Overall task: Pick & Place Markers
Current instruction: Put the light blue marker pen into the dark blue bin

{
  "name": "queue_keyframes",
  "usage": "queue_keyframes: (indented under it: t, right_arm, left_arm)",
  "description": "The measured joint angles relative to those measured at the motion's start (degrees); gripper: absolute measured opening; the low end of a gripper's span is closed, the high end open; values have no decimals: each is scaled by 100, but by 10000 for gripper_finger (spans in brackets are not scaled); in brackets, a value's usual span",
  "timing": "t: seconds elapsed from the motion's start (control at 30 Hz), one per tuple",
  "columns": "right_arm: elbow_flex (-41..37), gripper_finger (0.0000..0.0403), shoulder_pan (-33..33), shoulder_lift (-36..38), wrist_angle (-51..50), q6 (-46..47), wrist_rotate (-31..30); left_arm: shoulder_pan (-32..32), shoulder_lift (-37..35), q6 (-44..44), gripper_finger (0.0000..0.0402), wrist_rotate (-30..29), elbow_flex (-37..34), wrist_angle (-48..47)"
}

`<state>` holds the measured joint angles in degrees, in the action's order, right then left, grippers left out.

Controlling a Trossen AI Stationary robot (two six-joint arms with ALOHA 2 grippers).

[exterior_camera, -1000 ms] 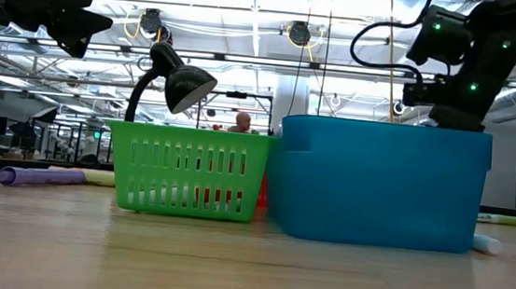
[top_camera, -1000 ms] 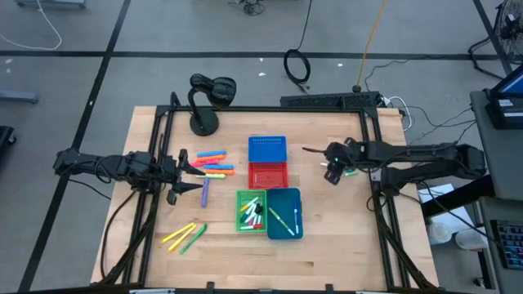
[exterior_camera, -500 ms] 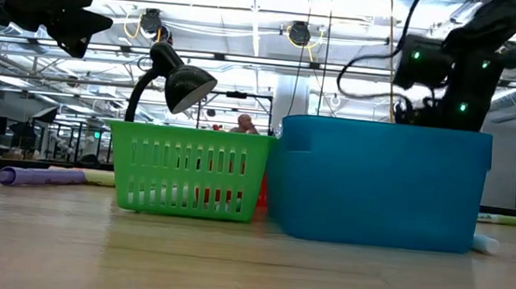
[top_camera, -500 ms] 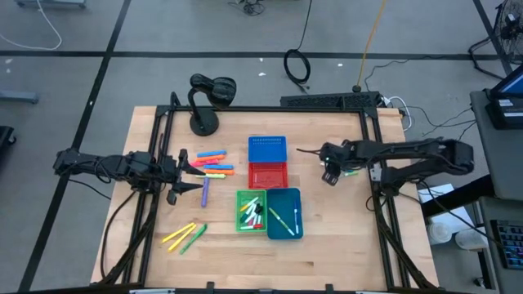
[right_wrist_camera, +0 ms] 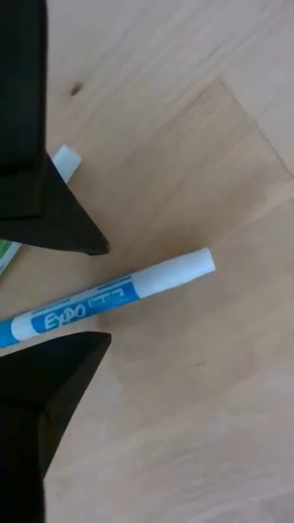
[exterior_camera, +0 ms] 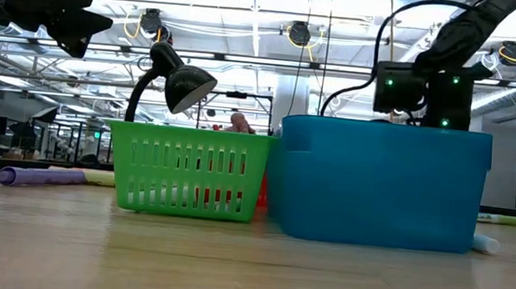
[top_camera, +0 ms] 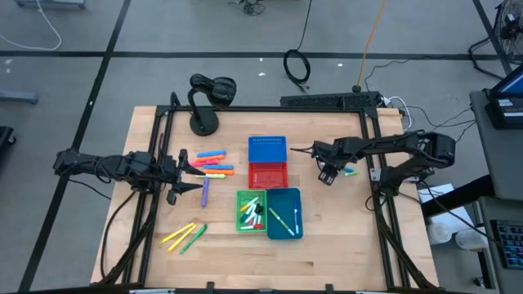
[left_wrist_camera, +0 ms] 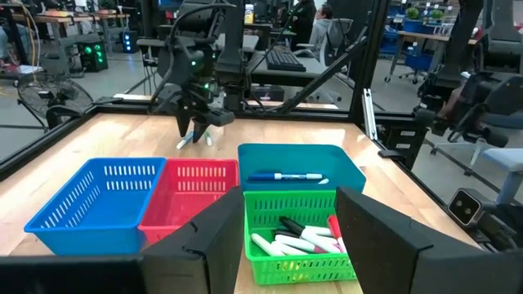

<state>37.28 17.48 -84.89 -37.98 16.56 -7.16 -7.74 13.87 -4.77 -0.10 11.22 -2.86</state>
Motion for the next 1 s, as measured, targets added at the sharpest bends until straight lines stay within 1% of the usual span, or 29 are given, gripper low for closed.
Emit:
queue_keyframes:
  t: [0.1, 0.3, 0.37, 0.5, 0.7, 0.83, 1.0]
  right_arm:
    - [-4, 128, -9, -12, -48, 40, 35]
    - [-11, 34, -18, -23, -4, 70, 142]
    - [-13, 15, -18, -21, 37, 70, 134]
    - [-15, 23, -20, -17, 118, 222, -4]
    - [-15, 13, -31, 115, 401, 267, -284]
    - [-47, 13, -117, 511, 1031, 255, -350]
    - [-35, 12, -481, 1286, 2059, 295, -173]
  left_arm:
    - [1, -2, -1, 198, 0, 0, 1]
    - [0, -2, -1, 198, 0, 0, 1]
    - [0, -1, 1, 198, 0, 0, 1]
    - [-1, 0, 2, 198, 0, 0, 1]
    - [1, -2, 1, 198, 0, 0, 2]
    - [-1, 0, -1, 198, 0, 0, 1]
    - [-1, 0, -1, 198, 2, 0, 3]
